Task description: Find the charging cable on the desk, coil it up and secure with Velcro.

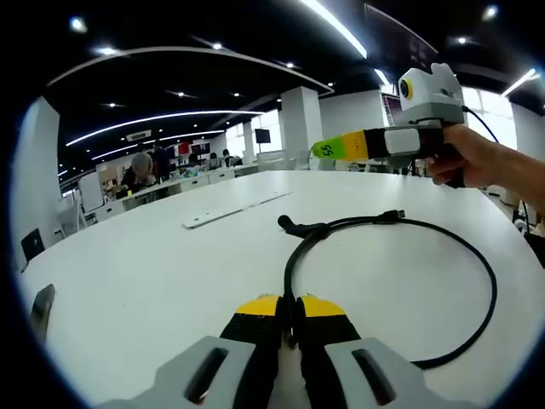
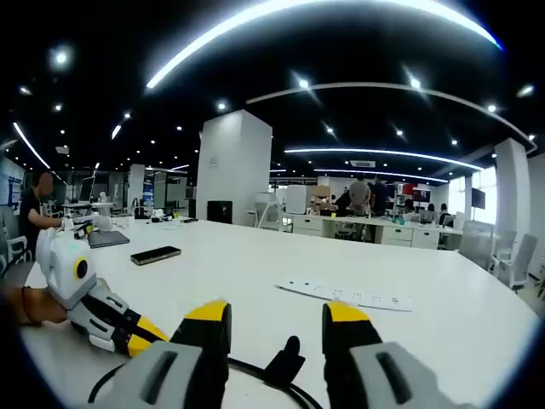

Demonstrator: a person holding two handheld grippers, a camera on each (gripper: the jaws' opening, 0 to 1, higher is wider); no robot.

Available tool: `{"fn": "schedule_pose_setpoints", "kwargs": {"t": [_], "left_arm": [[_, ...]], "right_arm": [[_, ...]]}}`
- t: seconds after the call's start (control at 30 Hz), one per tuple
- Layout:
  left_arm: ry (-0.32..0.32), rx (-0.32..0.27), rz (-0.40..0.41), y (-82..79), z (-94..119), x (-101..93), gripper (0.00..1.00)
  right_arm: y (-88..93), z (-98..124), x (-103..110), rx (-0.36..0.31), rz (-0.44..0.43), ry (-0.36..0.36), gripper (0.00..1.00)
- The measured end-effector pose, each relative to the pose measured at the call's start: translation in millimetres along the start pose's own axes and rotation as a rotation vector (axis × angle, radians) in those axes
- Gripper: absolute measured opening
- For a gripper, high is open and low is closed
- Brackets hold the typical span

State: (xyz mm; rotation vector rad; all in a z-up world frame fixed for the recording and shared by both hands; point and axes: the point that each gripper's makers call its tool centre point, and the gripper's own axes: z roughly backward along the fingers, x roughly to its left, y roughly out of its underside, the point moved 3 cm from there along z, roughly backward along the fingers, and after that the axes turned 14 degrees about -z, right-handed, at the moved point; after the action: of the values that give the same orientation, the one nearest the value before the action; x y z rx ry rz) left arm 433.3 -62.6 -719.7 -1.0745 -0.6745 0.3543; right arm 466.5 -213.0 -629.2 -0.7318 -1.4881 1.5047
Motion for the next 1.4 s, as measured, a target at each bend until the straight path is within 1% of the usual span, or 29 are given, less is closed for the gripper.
{"fn": "schedule_pose_setpoints", "kwargs": {"t": [0.2, 0.33, 0.63, 0.8, 1.07, 1.4], "left_arm": [[-0.001, -0.009, 0.003, 0.2, 0.4, 0.3, 0.08], [-0.005, -0.021, 0.021, 0.2, 1.3, 0.6, 0.08], [-0.003, -0.007, 0.012, -0.3, 1.6, 0.1, 0.08], [-0.002, -0.007, 0.014, -0.2, 1.3, 0.1, 0.08], [0.006, 0.008, -0.004, -0.6, -0.2, -0.2, 0.08], [0.01, 0.019, -0.005, -0.6, -1.4, 0.6, 0.08]], "right_arm": [[-2.7, 7.9, -2.3, -0.021, -0.008, -0.001, 0.47], [-3.4, 11.6, -1.0, -0.031, -0.004, -0.01, 0.47], [-1.6, 15.1, 0.6, -0.041, -0.015, -0.02, 0.49], [3.1, 15.5, 1.9, -0.027, -0.014, -0.023, 0.49], [2.4, 20.8, -1.1, -0.038, -0.024, -0.025, 0.49], [2.1, 25.5, 0.0, -0.046, -0.037, -0.035, 0.49]]}}
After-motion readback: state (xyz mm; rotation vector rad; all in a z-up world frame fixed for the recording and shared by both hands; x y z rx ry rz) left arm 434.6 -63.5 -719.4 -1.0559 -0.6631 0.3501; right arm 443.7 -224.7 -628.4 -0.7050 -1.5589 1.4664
